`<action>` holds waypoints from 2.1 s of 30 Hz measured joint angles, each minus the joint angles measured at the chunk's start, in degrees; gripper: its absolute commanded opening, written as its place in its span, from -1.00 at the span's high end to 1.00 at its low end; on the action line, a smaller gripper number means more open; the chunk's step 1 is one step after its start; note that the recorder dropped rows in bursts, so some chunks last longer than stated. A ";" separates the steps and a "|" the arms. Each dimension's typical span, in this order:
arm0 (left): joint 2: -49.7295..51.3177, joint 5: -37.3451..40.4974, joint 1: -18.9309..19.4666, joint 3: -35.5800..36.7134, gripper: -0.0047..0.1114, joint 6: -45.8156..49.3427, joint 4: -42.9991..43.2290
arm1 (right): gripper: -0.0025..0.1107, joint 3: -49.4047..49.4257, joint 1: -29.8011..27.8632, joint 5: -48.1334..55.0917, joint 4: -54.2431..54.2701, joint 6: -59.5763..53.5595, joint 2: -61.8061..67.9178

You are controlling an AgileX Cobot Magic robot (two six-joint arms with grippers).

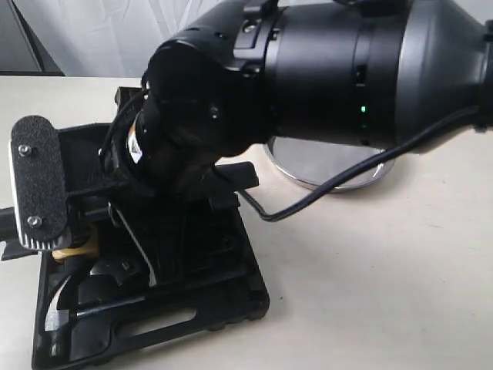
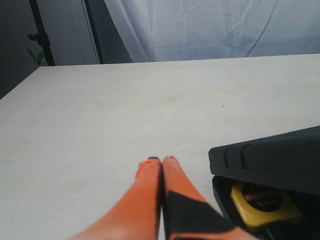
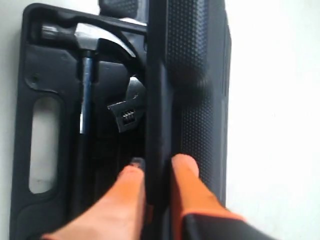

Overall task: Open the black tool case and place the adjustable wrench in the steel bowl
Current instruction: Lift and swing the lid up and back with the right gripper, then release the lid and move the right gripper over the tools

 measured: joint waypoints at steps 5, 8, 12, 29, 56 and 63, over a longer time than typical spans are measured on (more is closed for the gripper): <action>0.00 0.00 0.00 0.00 0.91 0.00 0.00 | 0.97 -2.61 -0.12 2.88 -0.88 0.00 -1.15; 0.00 0.00 0.00 0.00 0.91 0.00 0.00 | 0.97 -4.63 -0.26 2.76 -0.88 0.29 -1.65; 0.00 0.00 0.00 0.00 0.91 0.00 0.00 | 0.97 -4.99 -1.41 -3.04 -1.65 -0.30 -0.78; 0.00 0.00 0.00 0.00 0.91 0.00 0.00 | 0.97 -5.33 -9.28 -30.55 -6.85 1.36 3.49; 0.00 0.00 0.00 0.00 0.91 0.00 0.00 | 0.97 -10.06 -9.28 28.13 28.91 10.67 19.56; 0.00 0.00 0.00 0.00 0.91 0.00 0.00 | 0.97 -10.06 -12.80 22.30 -5.23 32.97 19.17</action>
